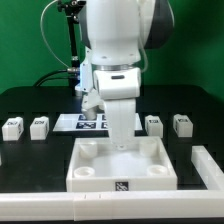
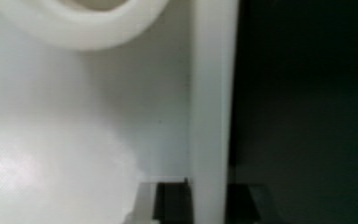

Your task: Assemble one leg

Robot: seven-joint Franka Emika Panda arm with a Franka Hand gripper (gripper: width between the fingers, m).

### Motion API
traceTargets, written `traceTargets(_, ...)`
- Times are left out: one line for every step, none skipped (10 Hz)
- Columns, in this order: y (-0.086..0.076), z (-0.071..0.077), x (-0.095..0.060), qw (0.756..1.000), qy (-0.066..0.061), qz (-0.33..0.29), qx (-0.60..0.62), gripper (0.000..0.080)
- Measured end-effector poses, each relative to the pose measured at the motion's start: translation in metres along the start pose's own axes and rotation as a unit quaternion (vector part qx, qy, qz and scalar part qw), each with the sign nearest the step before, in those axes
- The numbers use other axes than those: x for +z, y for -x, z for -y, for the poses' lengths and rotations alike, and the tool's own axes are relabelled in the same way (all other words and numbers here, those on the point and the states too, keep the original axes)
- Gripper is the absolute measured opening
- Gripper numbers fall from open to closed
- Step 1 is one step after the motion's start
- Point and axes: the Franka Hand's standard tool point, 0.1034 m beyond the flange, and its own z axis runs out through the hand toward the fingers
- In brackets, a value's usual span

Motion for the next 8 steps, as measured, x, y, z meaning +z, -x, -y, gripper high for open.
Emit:
traceTargets(-0.011, -0.012, 0.000, 1.000, 0.004, -0.005, 0.005, 0.0057)
traceTargets(-0.022, -0.014, 0.003, 1.000, -0.009, -0.007, 0.001, 0.0057)
traceTargets(-0.024, -0.014, 0.003, 1.000, -0.022, -0.006, -0.001, 0.0058)
traceTargets(-0.024, -0.014, 0.003, 1.000, -0.025, -0.005, -0.001, 0.0059)
traceTargets(-0.027, -0.014, 0.003, 1.000, -0.025, -0.006, 0.001, 0.0059)
traceTargets(-0.031, -0.014, 0.004, 1.000, -0.020, -0.007, -0.002, 0.0059)
traceTargets(-0.032, -0.013, 0.004, 1.000, -0.016, -0.008, -0.002, 0.0059)
traceTargets(-0.031, -0.013, 0.004, 1.000, -0.016, -0.008, -0.002, 0.0060)
